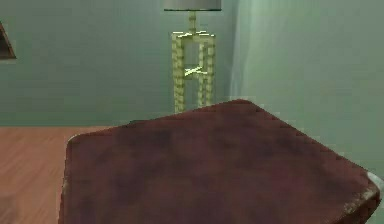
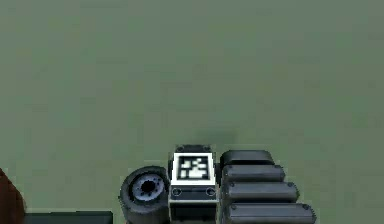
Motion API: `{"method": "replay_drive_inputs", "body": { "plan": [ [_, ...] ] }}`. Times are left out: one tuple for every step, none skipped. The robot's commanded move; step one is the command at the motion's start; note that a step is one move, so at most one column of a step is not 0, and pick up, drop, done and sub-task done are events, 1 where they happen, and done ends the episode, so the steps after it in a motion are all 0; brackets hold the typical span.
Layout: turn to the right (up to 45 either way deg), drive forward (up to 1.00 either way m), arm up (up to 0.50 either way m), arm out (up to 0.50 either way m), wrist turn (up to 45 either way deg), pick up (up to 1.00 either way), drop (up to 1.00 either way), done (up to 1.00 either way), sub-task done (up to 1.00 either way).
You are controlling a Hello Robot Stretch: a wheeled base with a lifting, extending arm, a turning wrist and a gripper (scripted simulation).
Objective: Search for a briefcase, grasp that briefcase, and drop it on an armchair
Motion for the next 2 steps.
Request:
{"method": "replay_drive_inputs", "body": {
  "plan": [
    [-45.0, 0.00, 0.00, 0.00, 0.0, 0.00, 0.00, 0.00, 0.00],
    [-30.0, 0.00, 0.00, 0.00, 0.0, 0.00, 0.00, 0.00, 0.00]
  ]
}}
